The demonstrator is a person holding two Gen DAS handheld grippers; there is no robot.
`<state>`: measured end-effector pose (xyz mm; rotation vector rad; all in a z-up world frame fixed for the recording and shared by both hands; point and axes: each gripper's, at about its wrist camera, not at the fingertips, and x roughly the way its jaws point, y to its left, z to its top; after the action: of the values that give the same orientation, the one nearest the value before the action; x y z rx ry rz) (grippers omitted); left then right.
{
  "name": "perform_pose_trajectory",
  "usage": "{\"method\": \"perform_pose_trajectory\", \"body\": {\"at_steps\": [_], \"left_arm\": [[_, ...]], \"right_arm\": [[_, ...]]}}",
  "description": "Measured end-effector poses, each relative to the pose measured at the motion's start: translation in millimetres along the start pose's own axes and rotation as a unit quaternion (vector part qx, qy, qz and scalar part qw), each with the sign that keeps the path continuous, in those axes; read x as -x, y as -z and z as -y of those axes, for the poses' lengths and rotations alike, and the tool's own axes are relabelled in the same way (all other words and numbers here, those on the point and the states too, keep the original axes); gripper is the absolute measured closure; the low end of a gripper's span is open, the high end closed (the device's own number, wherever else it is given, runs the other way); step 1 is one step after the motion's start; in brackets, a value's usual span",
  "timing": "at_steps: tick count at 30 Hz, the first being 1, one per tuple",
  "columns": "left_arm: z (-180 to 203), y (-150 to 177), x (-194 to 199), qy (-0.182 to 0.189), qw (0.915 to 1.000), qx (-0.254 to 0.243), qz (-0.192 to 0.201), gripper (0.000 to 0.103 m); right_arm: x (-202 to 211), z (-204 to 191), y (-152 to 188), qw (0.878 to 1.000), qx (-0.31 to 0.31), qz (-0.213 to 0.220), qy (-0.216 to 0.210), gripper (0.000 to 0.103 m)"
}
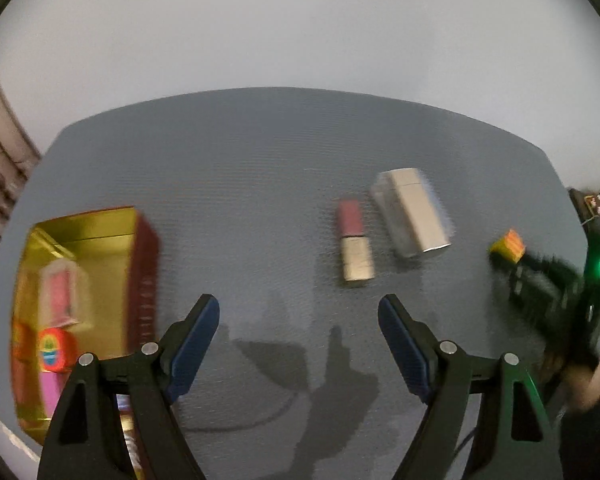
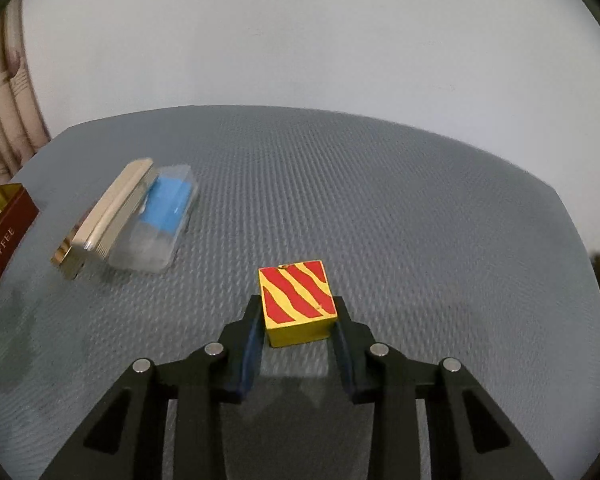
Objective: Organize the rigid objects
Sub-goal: 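Grasp the gold bar in its clear case with the left gripper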
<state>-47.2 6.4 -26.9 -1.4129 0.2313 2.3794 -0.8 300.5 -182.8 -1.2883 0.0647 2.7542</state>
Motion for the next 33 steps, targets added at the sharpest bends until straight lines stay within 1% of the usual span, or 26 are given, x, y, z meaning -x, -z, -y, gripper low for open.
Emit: {"method": "perform_pose_trajectory", "body": {"at_steps": [2,4,5,7,9,10,12,15,17,18,19,22,23,25,29,31,32,33], "left_arm": [[13,-6,-5,0.008,0.9999,0.006,-0.004,0.024],[24,-12,-10,0.016,0.9998,0.014,-0.007,0.024],[30,-15,-12,0.021,0.9996,0.015,-0.011,0.024],[41,-22,-18,0.019,0.9996,0.012,-0.019,0.024],[52,-30,-25,0.025,0.9991,0.008,-0.032,0.024],[56,-34,-28,0.023,0.9990,0.009,-0.038,0.024],[64,-42,-38,0.024,0.9983,0.016,-0.051,0.024],[75,-51,-53,0.014,0.9972,0.022,-0.071,0.025],[79,-54,-60,0.012,0.9967,0.025,-0.077,0.025],[80,-56,-63,0.009,0.9965,0.027,-0.078,0.025],[81,-57,-66,0.009,0.9963,0.031,-0.080,0.025],[84,-57,-72,0.004,0.9955,0.038,-0.086,0.025],[87,-57,-75,0.001,0.9954,0.038,-0.087,0.025],[87,-57,-78,-0.005,0.9953,0.036,-0.090,0.025],[86,-57,-82,-0.009,0.9951,0.043,-0.089,0.025],[87,-58,-84,-0.007,0.9948,0.045,-0.092,0.025],[87,-58,-84,-0.009,0.9948,0.045,-0.091,0.025],[88,-59,-85,-0.009,0.9950,0.046,-0.088,0.025]], "right_arm": [[9,-3,11,1.000,-0.014,-0.001,0.009,0.070],[20,-5,27,0.999,-0.030,-0.005,0.014,0.073],[25,-7,34,0.999,-0.031,-0.004,0.019,0.073],[35,-13,46,0.999,-0.028,-0.005,0.029,0.073],[39,-21,54,0.999,-0.025,-0.004,0.036,0.073],[41,-22,56,0.999,-0.025,-0.004,0.037,0.073],[40,-23,56,0.999,-0.026,-0.004,0.038,0.073],[39,-23,56,0.999,-0.026,-0.004,0.039,0.073],[38,-21,57,0.999,-0.031,-0.003,0.034,0.073],[39,-17,57,0.999,-0.038,-0.002,0.025,0.072],[39,-14,58,0.999,-0.044,-0.001,0.017,0.070],[40,0,58,0.997,-0.071,0.005,-0.032,0.066],[39,5,57,0.997,-0.073,0.008,-0.037,0.065],[37,11,53,0.998,-0.061,0.009,-0.030,0.060],[35,11,42,0.999,-0.041,0.011,-0.025,0.060],[31,1,38,0.999,-0.037,0.009,-0.026,0.060],[25,4,27,0.999,-0.035,0.009,-0.020,0.060],[23,1,27,0.999,-0.037,0.007,-0.013,0.060]]}}
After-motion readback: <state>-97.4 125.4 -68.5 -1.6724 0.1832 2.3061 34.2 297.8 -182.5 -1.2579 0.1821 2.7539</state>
